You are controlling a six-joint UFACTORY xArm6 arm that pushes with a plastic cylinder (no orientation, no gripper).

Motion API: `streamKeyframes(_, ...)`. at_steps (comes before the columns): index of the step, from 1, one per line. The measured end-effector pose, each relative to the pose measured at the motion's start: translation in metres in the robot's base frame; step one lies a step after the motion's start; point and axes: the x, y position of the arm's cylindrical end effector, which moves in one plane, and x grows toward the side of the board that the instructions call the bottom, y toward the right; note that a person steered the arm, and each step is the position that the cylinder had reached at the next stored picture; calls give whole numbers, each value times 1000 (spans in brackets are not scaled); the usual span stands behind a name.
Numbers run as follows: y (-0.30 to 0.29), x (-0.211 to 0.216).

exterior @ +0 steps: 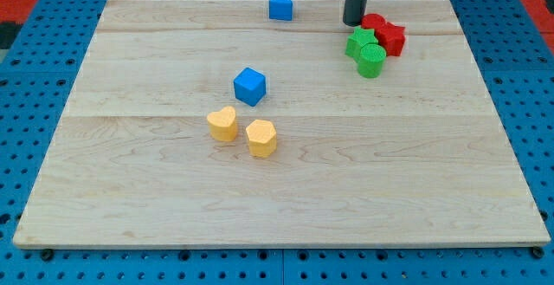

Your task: Place the blue cube to the right of blue triangle

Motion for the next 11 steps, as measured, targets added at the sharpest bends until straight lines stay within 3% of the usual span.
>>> streamKeyframes(1, 16, 21)
streamKeyframes(3, -20, -3)
streamKeyframes(5, -116, 8)
streamKeyframes(6, -139, 36)
streamKeyframes(9, -88, 172)
streamKeyframes(11, -162, 185)
